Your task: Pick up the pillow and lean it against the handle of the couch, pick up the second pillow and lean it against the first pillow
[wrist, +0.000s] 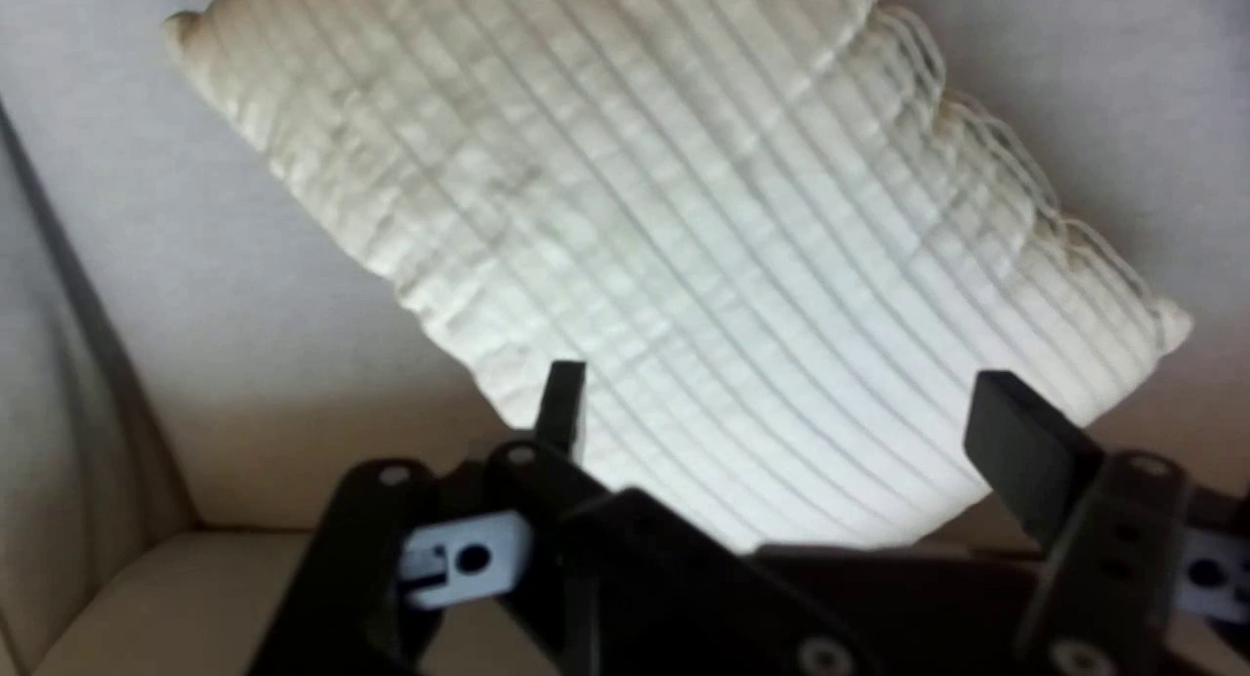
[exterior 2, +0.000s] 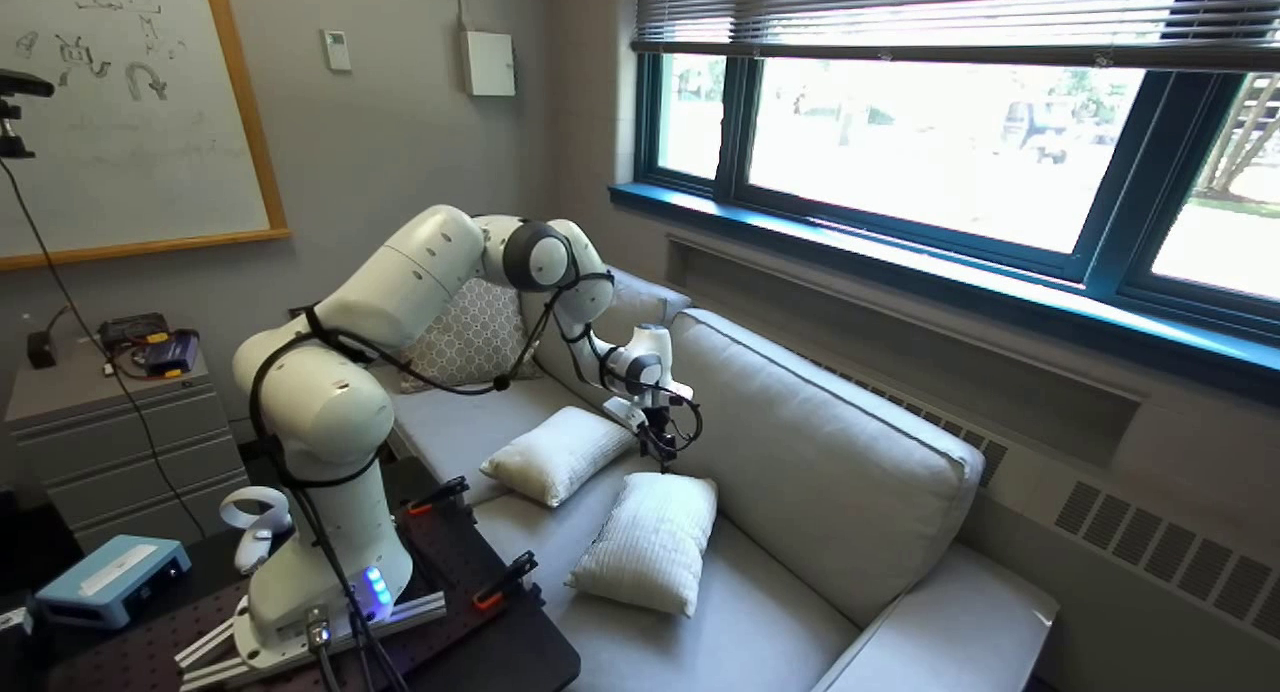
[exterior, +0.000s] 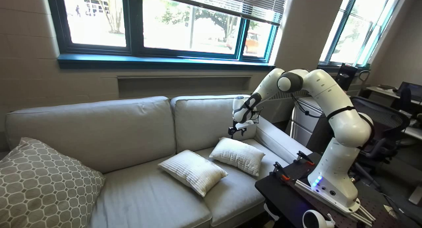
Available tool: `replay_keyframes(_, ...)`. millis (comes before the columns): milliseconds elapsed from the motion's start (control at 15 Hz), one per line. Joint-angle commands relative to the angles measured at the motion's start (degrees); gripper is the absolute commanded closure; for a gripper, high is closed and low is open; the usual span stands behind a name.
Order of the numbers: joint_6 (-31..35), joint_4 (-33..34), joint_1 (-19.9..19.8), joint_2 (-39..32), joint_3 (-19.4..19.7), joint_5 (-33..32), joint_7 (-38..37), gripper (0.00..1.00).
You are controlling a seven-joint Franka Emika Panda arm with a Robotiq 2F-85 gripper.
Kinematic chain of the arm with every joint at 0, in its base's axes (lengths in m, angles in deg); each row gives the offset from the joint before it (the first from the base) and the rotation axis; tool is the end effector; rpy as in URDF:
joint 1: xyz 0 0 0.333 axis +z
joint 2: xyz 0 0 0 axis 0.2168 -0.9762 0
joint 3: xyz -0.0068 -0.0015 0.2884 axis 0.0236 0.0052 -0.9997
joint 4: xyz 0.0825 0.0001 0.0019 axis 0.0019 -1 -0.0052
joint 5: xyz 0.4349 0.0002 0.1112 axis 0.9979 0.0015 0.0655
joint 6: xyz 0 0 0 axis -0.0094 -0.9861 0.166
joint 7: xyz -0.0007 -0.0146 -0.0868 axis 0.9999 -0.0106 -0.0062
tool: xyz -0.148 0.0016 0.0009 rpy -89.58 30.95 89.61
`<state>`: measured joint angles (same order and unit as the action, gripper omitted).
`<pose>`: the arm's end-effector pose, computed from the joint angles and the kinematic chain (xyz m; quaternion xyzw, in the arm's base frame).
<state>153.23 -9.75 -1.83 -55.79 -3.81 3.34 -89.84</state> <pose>0.6489 0.0155 -0.0614 0.9919 -0.0871 -0.0024 0.0921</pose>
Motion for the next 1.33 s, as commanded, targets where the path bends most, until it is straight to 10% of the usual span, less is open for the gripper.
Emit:
replay_keyframes(0, 3.87, 3.35, 6.73, -6.36, 10.15, -4.92, -6.76, 0.00)
replay_keyframes(267, 3.18, 9.62, 4.04, -13.86, 9.97, -2.44, -5.65, 0.00)
replay_keyframes(1133, -7.34, 32.40, -28.91, -32.05, -20.80, 15.54, 30.20, 0.00)
replay_keyframes(1200, -8.85, 33.99, -29.73, -33.14, -21.36, 16.87, 31.00, 0.25)
replay_keyframes(1267, -9.94, 35.20, -30.34, -33.95, -21.83, 18.08, 31.69, 0.25)
